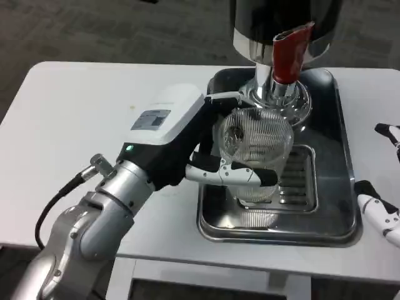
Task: Grasp the cup under the faucet to collect the drink, then remove the cup.
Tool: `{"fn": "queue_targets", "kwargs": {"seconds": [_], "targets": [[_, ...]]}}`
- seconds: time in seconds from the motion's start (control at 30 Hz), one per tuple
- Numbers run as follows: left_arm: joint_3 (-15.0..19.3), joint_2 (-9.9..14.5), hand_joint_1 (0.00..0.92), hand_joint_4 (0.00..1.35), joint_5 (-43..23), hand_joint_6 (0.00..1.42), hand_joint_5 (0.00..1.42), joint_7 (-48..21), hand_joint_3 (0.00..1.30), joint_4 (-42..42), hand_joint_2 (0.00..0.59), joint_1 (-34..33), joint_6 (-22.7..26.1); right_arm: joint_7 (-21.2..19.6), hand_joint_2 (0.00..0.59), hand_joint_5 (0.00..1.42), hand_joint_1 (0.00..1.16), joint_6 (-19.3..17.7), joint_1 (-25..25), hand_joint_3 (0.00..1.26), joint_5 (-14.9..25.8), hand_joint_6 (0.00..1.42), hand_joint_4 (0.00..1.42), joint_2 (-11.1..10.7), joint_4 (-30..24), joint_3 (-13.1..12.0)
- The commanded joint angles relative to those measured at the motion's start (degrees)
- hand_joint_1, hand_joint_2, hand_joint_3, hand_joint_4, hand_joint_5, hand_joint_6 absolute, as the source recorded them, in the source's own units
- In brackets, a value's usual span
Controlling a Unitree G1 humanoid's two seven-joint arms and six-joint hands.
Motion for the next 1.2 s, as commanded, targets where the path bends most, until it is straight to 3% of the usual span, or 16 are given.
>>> {"fn": "queue_targets", "kwargs": {"seconds": [0.03, 0.37, 0.73, 1.2], "targets": [[-0.73, 0.38, 0.386, 0.58, 0.21, 1.33, 0.97, -0.42, 0.48, -0.56, 0.096, -0.98, 0.13, -0.84, 0.47, 0.0, 0.37, 0.5, 0.76, 0.07, 0.75, 0.09, 0.0, -0.3, -0.04, 0.11], [-2.21, 0.01, 0.309, 0.44, -0.17, 1.27, 0.89, -2.02, 0.32, 0.36, 0.121, -2.89, 1.5, -1.06, 0.464, 0.0, 0.37, 0.85, 1.15, 0.09, 1.34, 0.11, 0.0, -0.48, -0.11, 0.01], [-2.05, 0.52, 0.231, 0.22, -1.23, 1.13, 0.64, -3.89, 0.17, -0.81, 0.112, -2.83, 2.08, -1.57, 0.461, 0.03, 0.38, 1.03, 1.21, 0.12, 2.31, 0.12, 0.01, -1.34, 0.11, -0.1], [-0.67, 1.13, 0.229, 0.21, -3.5, 1.11, 0.63, -4.01, 0.15, -4.34, 0.113, -0.98, 1.12, -2.46, 0.466, 0.04, 0.38, 1.7, 1.05, 0.14, 3.07, 0.13, 0.02, -2.16, 0.61, 0.33]]}}
